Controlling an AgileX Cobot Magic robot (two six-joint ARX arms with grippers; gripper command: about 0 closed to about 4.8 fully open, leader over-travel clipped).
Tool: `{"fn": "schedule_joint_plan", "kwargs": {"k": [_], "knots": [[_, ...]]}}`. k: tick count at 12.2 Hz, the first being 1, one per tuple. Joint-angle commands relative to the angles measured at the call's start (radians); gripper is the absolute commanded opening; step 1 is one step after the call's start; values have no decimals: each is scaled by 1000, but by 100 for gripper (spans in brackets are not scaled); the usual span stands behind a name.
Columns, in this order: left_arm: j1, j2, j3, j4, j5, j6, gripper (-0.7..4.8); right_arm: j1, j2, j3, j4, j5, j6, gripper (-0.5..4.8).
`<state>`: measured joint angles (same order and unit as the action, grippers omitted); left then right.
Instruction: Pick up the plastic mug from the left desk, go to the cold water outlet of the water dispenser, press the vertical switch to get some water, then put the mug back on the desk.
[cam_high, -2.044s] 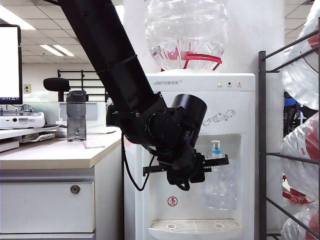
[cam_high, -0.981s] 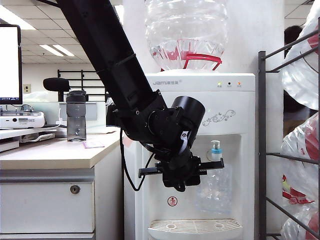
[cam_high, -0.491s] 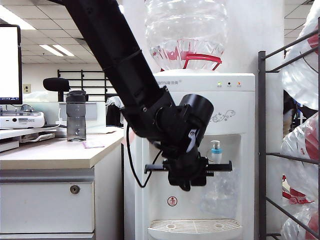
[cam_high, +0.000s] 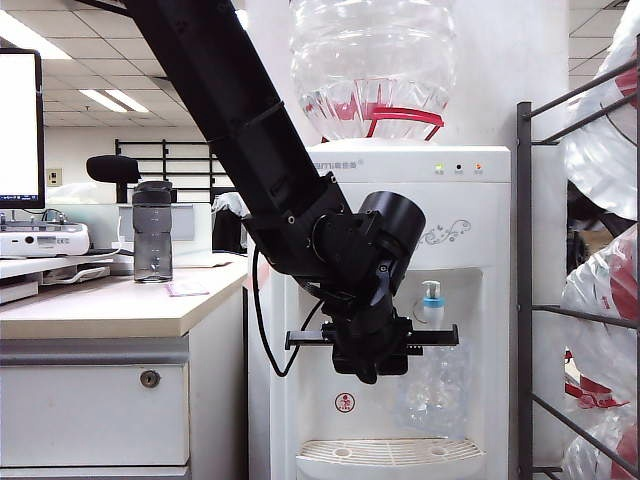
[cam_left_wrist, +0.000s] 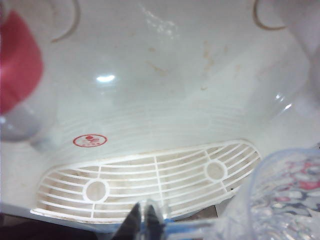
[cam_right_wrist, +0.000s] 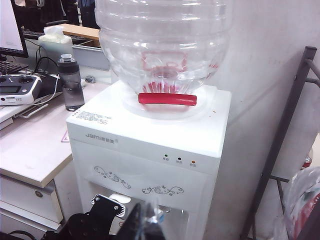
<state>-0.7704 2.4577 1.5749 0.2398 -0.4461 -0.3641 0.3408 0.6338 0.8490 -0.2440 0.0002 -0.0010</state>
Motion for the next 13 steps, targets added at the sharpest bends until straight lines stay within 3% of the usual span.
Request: {"fn": "schedule_joint_plan", "kwargs": {"k": [1, 6, 13], "knots": [[-2, -6, 8, 23, -2, -36, -7, 0, -2, 4, 20, -3, 1, -5], [-2, 42, 122, -52, 16, -45, -7, 0, -2, 4, 25, -3, 1, -5], [12, 51, 126, -42, 13, -81, -7, 0, -1, 4, 24, -2, 1, -5]]}}
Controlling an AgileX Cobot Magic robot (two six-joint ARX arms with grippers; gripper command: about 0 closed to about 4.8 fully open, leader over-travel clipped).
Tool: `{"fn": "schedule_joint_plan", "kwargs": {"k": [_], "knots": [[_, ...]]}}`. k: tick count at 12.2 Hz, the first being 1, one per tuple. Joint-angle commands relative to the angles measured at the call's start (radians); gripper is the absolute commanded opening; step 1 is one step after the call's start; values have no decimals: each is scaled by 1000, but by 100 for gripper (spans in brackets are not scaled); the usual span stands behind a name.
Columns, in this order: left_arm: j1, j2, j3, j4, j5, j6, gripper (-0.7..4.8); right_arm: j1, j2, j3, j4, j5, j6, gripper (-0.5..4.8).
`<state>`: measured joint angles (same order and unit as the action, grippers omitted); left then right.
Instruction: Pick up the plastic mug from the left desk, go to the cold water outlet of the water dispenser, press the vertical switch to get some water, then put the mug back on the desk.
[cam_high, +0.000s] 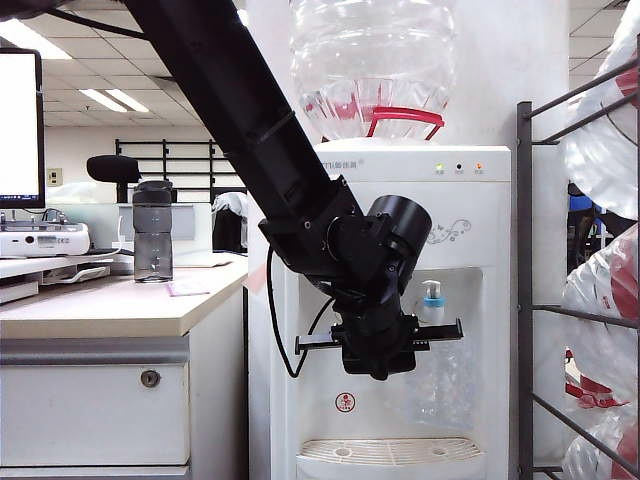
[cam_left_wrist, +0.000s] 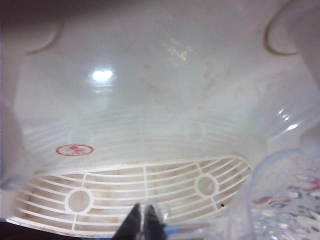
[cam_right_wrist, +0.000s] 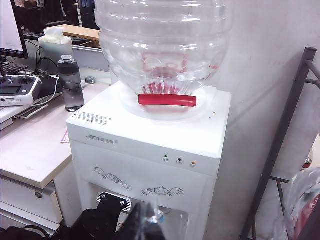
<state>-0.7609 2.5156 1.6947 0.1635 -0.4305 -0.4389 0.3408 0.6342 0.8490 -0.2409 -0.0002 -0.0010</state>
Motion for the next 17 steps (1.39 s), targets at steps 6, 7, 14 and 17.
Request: {"fn": "schedule_joint_plan", "kwargs": {"k": [6, 7, 14, 17], "knots": [[3, 10, 29, 56, -6, -37, -7, 0, -2, 4, 19, -2, 1, -5], [3, 22, 59, 47, -30, -49, -7, 0, -2, 4, 15, -2, 1, -5], [-1, 23, 60, 101, -64, -71, -7, 0, 11, 4, 13, -2, -10, -5], [-10, 23, 59, 108, -93, -71, -7, 0, 52, 4, 15, -2, -85, -5]]}}
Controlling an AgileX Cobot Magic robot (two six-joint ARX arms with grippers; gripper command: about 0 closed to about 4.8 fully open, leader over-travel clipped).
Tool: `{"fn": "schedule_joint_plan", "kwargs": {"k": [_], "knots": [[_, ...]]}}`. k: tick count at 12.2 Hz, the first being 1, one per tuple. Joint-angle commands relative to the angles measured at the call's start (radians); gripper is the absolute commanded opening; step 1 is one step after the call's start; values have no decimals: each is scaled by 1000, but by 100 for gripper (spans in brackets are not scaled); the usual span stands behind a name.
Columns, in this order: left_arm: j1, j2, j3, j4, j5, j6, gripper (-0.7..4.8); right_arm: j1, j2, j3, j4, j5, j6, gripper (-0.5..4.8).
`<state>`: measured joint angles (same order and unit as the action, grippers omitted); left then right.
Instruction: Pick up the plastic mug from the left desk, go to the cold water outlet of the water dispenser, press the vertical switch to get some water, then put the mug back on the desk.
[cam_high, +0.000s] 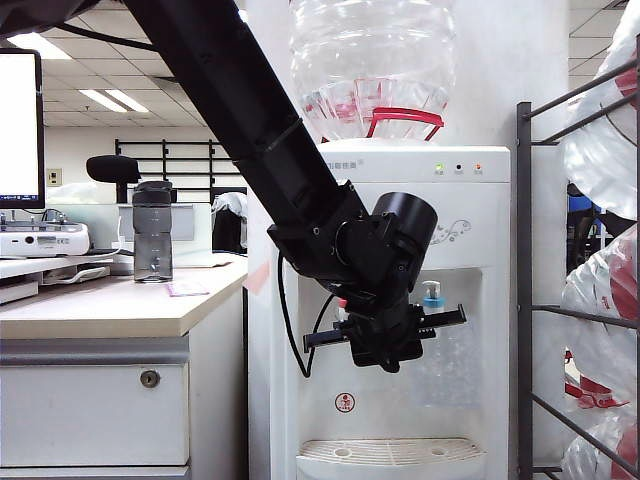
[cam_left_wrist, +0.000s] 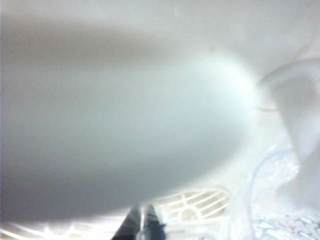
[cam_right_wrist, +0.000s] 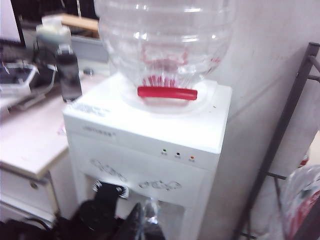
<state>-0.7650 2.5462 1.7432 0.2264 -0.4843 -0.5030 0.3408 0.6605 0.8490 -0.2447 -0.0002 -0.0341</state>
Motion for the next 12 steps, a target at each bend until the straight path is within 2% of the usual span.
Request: {"fn": "schedule_joint_plan", "kwargs": {"k": [1, 3, 6, 7, 9, 12], "knots": [[-8, -8, 10, 50, -51, -10, -7, -7, 59, 4, 25, -2, -76, -4], [-9, -8, 10, 60, -51, -10, -7, -35, 103, 4, 34, -28, -75, -5], [-9, -8, 10, 63, -50, -10, -7, -130, 212, 4, 83, -140, -66, -5], [-9, -8, 10, 69, -50, -10, -7, -177, 277, 4, 122, -211, -16, -5], [-9, -8, 10, 76, -42, -10, -7, -232, 390, 4, 161, -279, 60, -5], [-9, -8, 10, 76, -31, -10, -7, -262, 528, 4, 203, -319, 198, -5]]}}
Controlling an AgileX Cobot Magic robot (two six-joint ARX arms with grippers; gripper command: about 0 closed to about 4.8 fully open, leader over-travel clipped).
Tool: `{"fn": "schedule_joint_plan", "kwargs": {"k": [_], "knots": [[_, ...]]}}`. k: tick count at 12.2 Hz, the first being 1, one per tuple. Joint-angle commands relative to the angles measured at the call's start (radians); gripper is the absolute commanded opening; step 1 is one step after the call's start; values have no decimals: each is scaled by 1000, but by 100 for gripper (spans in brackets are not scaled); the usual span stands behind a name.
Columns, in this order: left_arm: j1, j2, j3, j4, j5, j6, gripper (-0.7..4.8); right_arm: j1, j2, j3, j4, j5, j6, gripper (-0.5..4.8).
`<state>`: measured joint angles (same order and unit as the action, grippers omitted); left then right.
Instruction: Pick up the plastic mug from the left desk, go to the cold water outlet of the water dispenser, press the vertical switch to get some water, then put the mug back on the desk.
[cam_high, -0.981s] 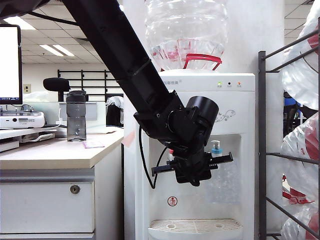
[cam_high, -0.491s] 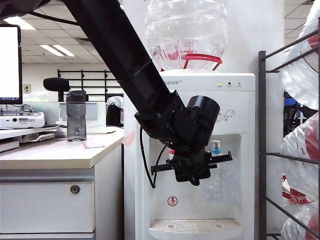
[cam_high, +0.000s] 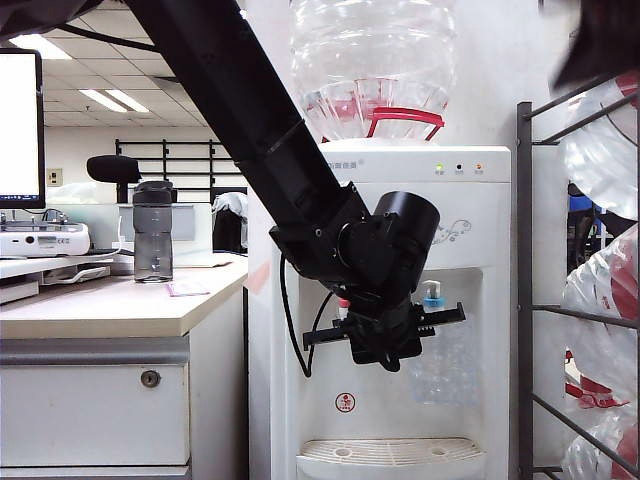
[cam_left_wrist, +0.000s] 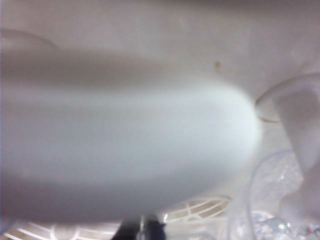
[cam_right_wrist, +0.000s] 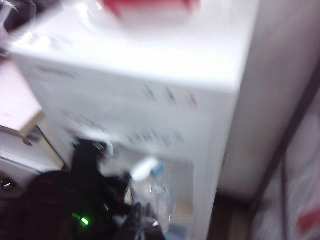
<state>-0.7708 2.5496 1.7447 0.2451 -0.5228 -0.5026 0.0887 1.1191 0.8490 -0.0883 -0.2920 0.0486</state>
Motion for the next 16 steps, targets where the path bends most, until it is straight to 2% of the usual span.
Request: {"fn": "schedule_joint_plan", "kwargs": {"k": [1, 6, 9, 13, 16], "knots": [[-3, -11, 8, 57, 9, -10, -7, -10, 116, 4, 72, -24, 183, -5], [-3, -11, 8, 57, 11, -10, -7, -8, 300, 4, 242, -99, 490, -5], [-3, -11, 8, 57, 11, -10, -7, -8, 380, 4, 349, -183, 543, -5], [-3, -11, 8, 57, 11, -6, -7, -3, 458, 4, 396, -194, 642, -5], [-3, -11, 8, 58, 11, -5, -7, 30, 499, 6, 469, -200, 645, -5]]}}
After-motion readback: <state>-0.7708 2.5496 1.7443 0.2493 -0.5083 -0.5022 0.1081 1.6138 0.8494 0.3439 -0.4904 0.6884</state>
